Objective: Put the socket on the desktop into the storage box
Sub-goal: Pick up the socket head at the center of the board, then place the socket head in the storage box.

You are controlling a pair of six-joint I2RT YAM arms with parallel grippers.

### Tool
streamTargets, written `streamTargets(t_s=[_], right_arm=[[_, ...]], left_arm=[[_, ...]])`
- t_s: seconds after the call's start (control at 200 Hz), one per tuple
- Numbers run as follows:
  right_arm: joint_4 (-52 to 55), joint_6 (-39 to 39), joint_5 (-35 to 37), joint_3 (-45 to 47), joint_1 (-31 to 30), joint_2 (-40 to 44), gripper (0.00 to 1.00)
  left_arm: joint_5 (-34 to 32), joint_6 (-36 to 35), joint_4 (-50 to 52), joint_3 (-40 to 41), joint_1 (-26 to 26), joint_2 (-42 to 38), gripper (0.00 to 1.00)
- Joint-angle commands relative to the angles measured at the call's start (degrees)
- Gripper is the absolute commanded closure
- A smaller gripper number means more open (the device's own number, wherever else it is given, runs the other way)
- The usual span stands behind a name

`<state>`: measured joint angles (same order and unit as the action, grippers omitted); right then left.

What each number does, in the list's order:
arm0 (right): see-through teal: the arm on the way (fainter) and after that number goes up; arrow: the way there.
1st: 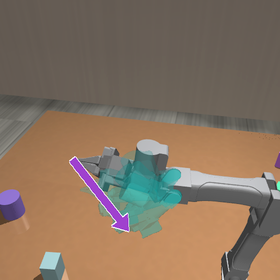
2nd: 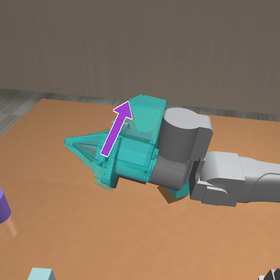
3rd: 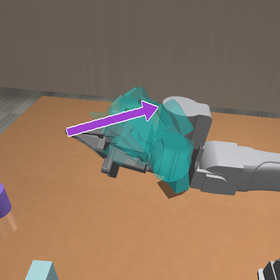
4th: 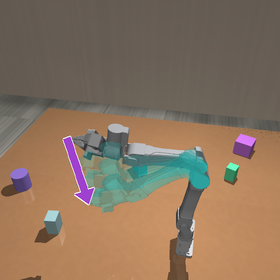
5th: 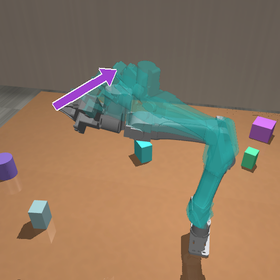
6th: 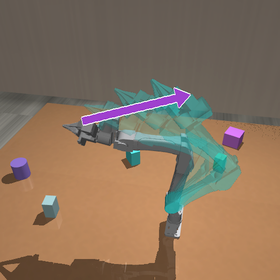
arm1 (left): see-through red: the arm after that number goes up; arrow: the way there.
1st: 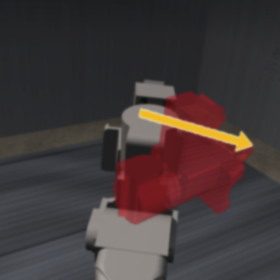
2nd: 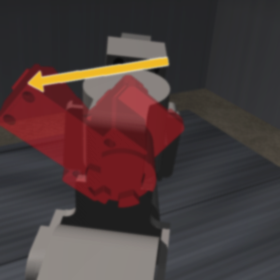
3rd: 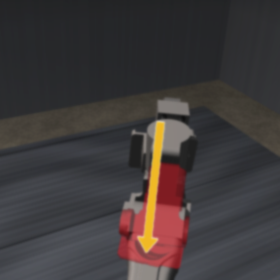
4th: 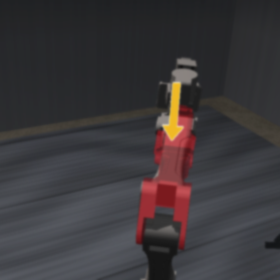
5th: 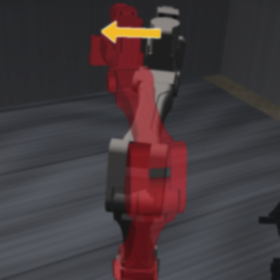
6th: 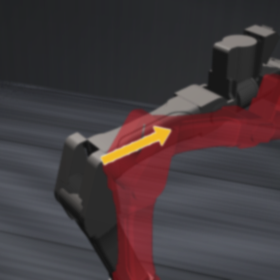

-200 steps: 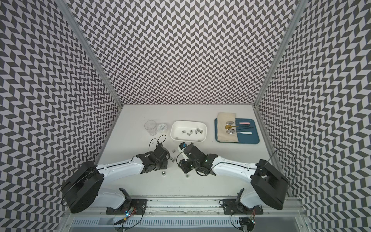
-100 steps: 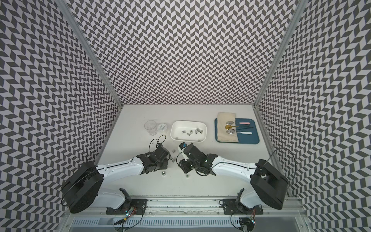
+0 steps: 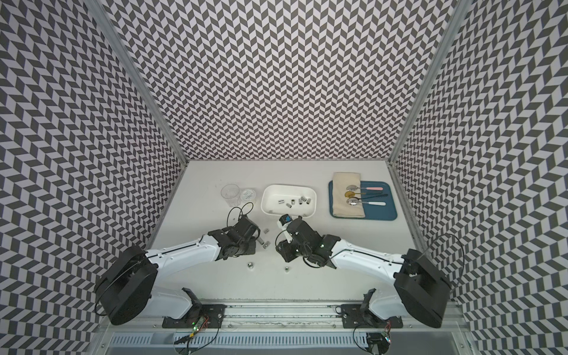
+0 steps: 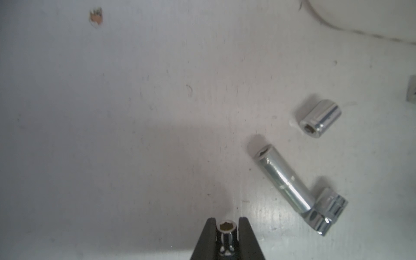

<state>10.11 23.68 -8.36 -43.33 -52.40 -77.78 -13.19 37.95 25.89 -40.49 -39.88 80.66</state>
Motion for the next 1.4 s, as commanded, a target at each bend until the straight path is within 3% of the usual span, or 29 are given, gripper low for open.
streamTargets(t_s=[0.0,0.651,1.392], right_arm=[[-1.3,1.0,0.5,1.1,1.3,2.5,0.67],[0.9,1.2,-1.1,2.5,9.7,9.6,0.66],[1.9,3.1,-1.1,5.1,12.1,13.4,0.66]], left_arm=[[-0.1,-2.4,1.3,-3.5,1.2,0.0,1.0],[4.3,-6.4,1.3,-21.5,3.1,7.7,1.0],[8.9,-9.0,0.3,-43.3,5.7,28.4,1.0]])
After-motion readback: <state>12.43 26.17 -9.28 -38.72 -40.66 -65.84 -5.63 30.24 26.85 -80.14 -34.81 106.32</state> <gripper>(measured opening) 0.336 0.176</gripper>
